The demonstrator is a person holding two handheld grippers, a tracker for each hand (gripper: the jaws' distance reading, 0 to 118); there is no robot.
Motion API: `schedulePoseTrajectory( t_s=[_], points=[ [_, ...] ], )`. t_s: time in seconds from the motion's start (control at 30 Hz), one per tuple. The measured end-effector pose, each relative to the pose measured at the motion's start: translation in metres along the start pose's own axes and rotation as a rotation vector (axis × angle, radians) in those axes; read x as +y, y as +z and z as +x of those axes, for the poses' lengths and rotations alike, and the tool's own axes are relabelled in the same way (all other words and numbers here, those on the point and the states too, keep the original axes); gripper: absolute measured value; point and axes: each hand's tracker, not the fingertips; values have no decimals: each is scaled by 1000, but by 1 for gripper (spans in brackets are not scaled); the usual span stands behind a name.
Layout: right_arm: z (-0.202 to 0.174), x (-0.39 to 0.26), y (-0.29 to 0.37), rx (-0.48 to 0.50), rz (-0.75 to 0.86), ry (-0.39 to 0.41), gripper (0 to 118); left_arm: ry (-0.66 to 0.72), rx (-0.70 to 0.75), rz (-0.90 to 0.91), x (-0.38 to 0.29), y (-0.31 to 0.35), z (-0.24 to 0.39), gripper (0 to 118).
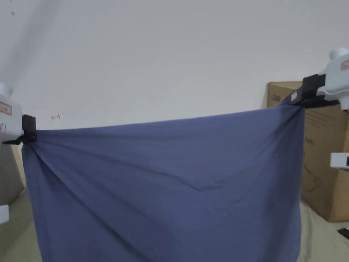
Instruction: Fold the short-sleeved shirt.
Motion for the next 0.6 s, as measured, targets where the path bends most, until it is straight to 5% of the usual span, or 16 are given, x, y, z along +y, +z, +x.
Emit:
schedulePoseTrajectory(
  t_s=[0.3,0.6],
  points=[
    [-58,119,-18,9,118,-27,0,-23,34,87,140,-33,6,1],
    [-84,147,-40,-42,145,55,0,4,70,168,181,-51,15,1]
  ],
)
